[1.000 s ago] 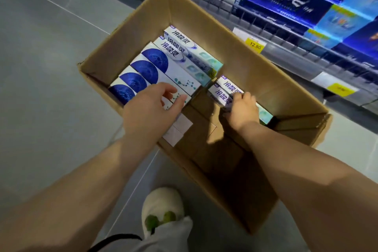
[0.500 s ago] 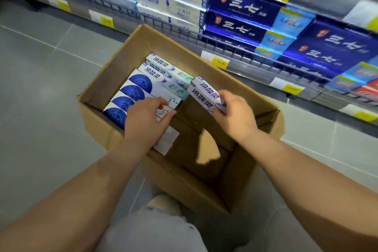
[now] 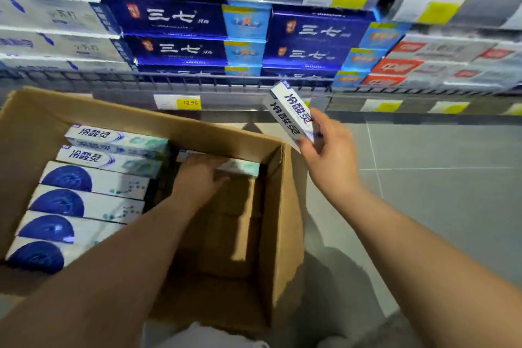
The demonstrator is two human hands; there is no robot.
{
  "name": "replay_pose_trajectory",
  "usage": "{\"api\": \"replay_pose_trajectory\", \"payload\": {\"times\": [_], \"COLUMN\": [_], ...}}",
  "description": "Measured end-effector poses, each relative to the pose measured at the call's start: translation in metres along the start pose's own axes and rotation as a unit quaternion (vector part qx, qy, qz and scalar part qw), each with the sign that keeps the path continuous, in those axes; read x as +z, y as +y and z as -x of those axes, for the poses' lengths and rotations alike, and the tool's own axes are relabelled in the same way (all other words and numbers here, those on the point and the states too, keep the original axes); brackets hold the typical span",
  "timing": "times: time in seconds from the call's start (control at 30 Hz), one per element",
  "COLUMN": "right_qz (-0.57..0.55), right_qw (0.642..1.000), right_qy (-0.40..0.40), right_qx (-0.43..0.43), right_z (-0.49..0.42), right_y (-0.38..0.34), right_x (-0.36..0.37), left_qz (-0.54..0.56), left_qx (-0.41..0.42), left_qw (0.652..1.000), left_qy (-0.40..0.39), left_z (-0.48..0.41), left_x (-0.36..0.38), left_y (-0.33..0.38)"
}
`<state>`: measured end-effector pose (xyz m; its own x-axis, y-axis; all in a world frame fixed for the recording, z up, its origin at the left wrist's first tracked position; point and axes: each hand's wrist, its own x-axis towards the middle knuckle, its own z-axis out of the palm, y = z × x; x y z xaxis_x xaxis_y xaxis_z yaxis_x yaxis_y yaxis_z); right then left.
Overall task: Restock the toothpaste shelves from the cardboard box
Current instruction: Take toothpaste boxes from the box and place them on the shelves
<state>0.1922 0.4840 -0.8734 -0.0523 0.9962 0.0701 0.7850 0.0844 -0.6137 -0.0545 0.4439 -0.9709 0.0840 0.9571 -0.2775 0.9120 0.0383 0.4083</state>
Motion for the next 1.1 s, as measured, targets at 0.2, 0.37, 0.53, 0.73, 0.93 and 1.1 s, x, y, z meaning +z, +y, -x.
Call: {"api": "replay_pose_trajectory", "payload": {"times": [0.2,0.37,0.53,0.73,0.93,1.1], "right_qz": [-0.034,-0.044,-0.063,-0.093,-0.097,-0.110], "right_qw": [0.998,0.996,0.992,0.985,0.981,0.978], "right_qy": [0.015,0.011,0.012,0.001,0.012,0.055], "right_qx": [0.049,0.079,0.107,0.149,0.165,0.169], "right_z": [0.022,0.034,0.030,0.018,0.013,0.015], "right_y": [0.042,0.056,0.046,-0.014,-0.127,-0.215], "right_x": [0.025,0.031,0.031,-0.022,-0.180,-0.357], "left_qz": [-0.091,-0.124,-0.132,-0.060,-0.004,0.017], "left_qx": [0.043,0.041,0.035,-0.001,0.026,0.071], "left_qw": [0.995,0.991,0.988,0.998,1.000,0.997], "left_qy": [0.027,-0.027,-0.075,-0.032,-0.008,0.025], "left_z": [-0.009,-0.010,-0.003,0.046,0.112,0.155], "left_x": [0.036,0.037,0.020,-0.072,-0.255,-0.418], "left_y": [-0.012,-0.008,0.000,0.033,0.124,0.232]}}
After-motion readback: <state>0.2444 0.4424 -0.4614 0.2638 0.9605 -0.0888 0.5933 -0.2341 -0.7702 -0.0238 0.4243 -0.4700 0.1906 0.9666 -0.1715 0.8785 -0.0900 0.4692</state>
